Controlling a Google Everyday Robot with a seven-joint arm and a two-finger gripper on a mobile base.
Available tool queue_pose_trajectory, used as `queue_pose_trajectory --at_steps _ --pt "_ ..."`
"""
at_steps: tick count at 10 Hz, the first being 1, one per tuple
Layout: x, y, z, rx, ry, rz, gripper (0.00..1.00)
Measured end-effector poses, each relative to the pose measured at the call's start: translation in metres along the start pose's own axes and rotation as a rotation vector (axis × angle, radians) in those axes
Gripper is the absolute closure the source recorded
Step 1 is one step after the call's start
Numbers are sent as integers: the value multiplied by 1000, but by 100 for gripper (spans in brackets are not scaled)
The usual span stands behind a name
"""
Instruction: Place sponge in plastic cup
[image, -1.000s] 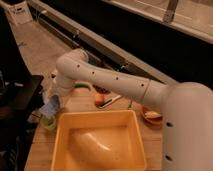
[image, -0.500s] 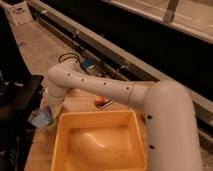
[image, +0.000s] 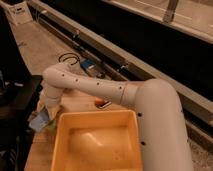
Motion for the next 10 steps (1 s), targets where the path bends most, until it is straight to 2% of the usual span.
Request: queue_pose_trajectory --at_steps 5,7,10 --pt "19 2 7 -44 15 43 100" --pt "31 3 12 -62 24 102 100" --pt "35 2 14 -76 31 134 100"
